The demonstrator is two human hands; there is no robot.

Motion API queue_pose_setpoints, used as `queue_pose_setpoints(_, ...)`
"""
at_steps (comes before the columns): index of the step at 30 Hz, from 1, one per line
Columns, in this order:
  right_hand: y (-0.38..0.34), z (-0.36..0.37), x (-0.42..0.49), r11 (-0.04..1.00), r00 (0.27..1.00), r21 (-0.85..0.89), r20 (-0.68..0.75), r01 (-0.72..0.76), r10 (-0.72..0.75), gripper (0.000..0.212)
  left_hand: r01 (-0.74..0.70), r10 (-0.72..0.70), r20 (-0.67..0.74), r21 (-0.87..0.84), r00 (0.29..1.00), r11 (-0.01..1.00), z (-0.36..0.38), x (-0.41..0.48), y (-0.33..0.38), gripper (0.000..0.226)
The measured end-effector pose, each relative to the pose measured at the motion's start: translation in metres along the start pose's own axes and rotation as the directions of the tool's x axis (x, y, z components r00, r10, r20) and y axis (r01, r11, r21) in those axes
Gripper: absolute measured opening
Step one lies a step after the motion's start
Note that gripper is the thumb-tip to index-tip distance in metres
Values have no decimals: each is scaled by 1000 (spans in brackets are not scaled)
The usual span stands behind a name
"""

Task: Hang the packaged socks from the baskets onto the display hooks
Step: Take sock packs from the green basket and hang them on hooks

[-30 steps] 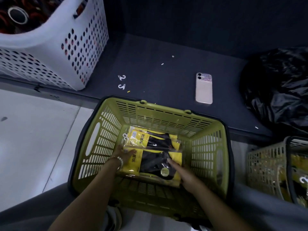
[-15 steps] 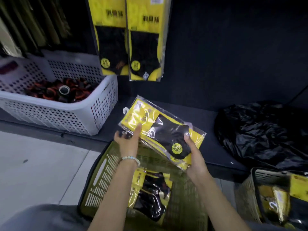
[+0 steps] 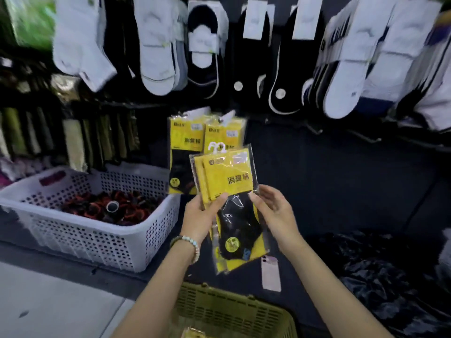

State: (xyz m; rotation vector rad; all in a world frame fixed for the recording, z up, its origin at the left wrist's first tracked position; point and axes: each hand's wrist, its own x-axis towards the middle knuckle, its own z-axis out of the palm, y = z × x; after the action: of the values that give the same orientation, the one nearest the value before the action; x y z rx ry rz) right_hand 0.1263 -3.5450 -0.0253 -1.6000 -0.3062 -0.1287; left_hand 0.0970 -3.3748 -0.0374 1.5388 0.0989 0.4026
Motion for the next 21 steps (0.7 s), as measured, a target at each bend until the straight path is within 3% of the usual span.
queue_pose_setpoints(4, -33, 30, 25, 995, 998, 72, 3, 66, -67, 24, -50, 50, 12, 30, 999, 998, -14, 17, 17, 27)
queue_pose_setpoints(11, -42, 59, 50, 969, 999, 246, 40, -12, 2, 18, -169, 173, -32, 111, 984, 979, -46, 47, 33, 46)
queue_pose_setpoints(17, -42, 61, 91, 986, 992, 162, -124, 26, -6, 11, -241, 291, -207, 238, 934, 941, -79, 80, 41, 47)
queue_pose_setpoints(21, -32, 69, 124, 993, 987, 92, -149, 67, -53, 8, -272, 341, -286, 256, 896, 928, -99, 100, 44, 47)
